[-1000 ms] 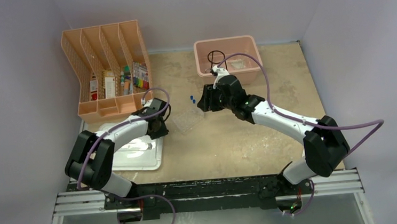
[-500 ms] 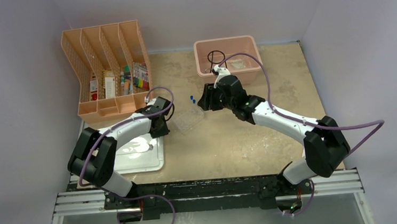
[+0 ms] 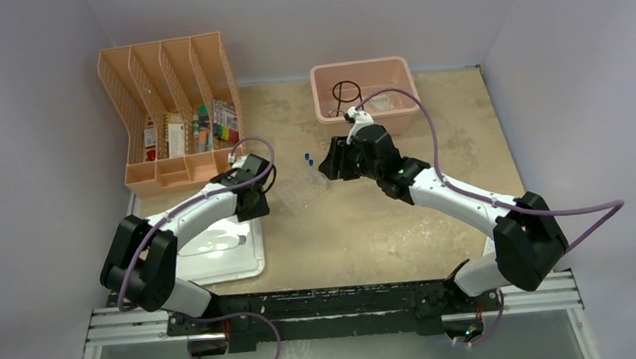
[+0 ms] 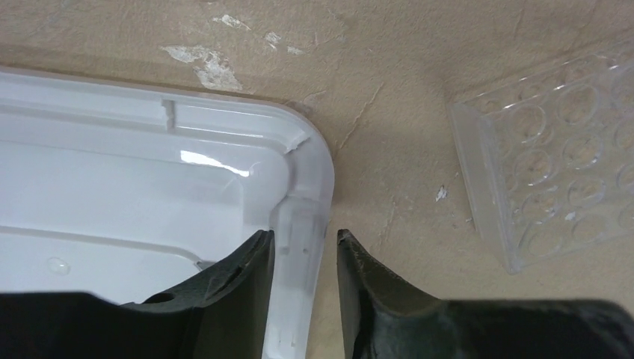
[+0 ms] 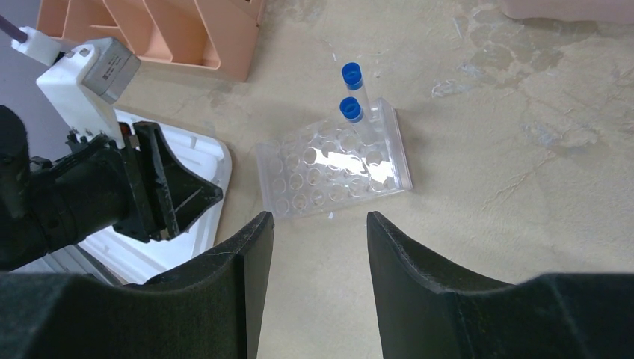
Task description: Organize the chemistry lab equipment
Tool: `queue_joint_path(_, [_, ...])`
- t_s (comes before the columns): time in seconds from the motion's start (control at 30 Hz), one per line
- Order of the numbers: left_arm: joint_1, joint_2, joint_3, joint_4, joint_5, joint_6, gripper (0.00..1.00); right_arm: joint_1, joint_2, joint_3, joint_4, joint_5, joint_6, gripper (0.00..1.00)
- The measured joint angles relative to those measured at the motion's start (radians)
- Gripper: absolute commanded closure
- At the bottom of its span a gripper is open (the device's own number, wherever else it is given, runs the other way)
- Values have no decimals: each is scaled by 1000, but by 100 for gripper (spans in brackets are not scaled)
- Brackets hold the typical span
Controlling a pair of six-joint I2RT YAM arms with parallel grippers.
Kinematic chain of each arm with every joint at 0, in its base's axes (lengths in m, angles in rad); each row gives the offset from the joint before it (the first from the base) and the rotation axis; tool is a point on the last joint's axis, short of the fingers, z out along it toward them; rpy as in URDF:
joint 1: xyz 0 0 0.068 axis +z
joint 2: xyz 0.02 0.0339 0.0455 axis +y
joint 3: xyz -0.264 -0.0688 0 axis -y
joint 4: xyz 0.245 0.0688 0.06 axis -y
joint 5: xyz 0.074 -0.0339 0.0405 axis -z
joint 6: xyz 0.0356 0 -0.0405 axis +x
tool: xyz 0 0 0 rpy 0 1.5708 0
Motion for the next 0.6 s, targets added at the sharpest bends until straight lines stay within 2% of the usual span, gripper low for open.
queue_joint_path(0.1, [0, 35, 0, 13, -3, 0, 59, 0, 0, -9, 6, 0, 4, 48])
queue_joint_path(0.27, [0, 71, 23, 14, -22, 7, 81, 0, -1, -16, 13, 0, 5, 48])
queue_joint_path(0.33, [0, 84, 42, 17, -26, 8, 85, 0, -1, -16, 13, 0, 5, 48])
queue_joint_path(0.6, [0, 124, 67, 37, -29, 10, 77, 0, -1, -16, 16, 0, 5, 48])
